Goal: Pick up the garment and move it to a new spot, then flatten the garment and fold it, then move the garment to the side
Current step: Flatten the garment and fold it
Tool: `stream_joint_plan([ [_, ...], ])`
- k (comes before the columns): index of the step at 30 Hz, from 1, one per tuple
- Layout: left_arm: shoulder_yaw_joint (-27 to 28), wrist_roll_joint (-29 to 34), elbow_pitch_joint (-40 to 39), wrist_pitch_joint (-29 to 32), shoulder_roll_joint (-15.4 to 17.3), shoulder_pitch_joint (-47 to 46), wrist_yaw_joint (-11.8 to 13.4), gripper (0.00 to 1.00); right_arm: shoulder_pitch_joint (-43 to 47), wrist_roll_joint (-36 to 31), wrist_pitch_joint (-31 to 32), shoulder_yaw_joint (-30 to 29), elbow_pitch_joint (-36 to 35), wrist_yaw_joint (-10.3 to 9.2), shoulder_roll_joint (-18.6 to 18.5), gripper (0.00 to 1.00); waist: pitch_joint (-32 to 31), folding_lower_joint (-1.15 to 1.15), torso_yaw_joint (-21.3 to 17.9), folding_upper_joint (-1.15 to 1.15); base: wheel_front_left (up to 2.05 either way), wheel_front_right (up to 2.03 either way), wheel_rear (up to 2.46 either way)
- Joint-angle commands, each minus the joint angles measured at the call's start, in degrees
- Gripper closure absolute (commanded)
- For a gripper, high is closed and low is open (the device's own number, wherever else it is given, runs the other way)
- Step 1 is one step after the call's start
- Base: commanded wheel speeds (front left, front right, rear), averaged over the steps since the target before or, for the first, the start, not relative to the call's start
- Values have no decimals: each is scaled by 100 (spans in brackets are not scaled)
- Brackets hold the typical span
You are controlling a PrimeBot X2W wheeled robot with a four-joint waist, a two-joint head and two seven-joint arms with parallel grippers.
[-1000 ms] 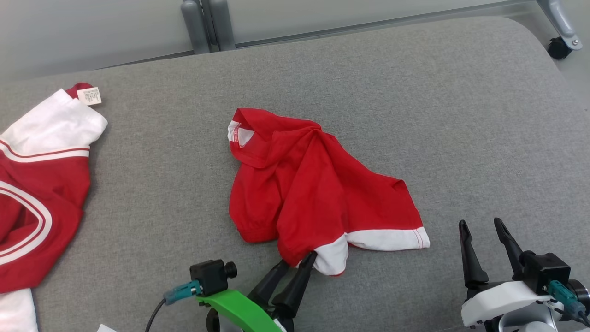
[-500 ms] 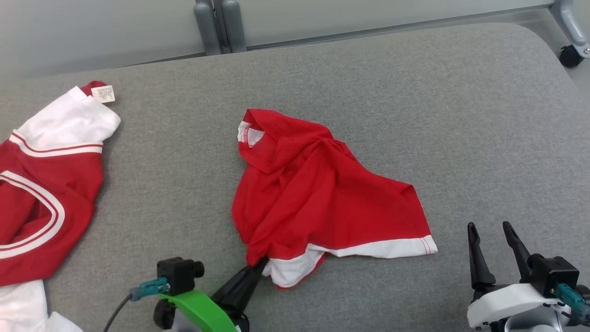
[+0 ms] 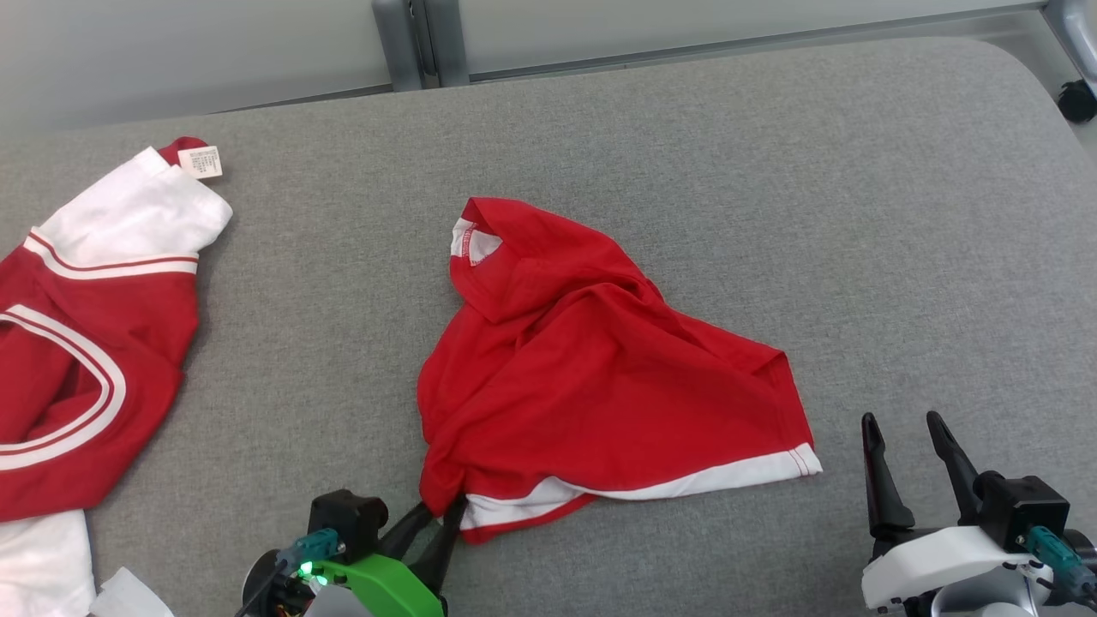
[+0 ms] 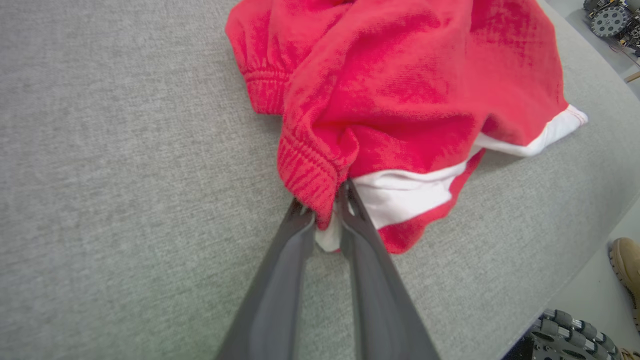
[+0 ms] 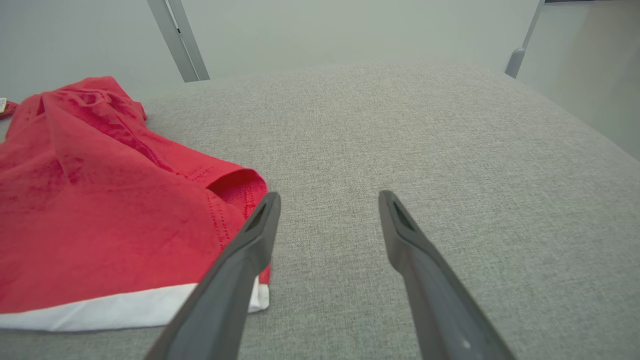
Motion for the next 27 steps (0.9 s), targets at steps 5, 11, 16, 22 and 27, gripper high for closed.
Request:
stream_joint_plan([
  [5,180,149,-29,-331,-11,212,164,0,2,-62,-17,-65,-117,-2,-122,0,-26,0,21,0,0,0,0],
  [11,882,752,-664,-487,32,675,435,0,52,-141,-17,-142,-358,-2,-311,0,-180,0,107,0,0,0,0],
  [16,1870,1629,-1275,-477,-167,1475,536,0,114,-241,-17,-361,-694,-2,-458,0,-393,0,236,0,0,0,0],
  [22,3044,2503,-1478,-478,-721,2118,151,0,218,-370,-17,-330,-964,-2,-651,0,-740,0,350,0,0,0,0],
  [27,3834,3071,-1299,-479,-1133,2360,-309,0,297,-423,-17,-215,-1002,-2,-731,0,-977,0,360,0,0,0,0],
])
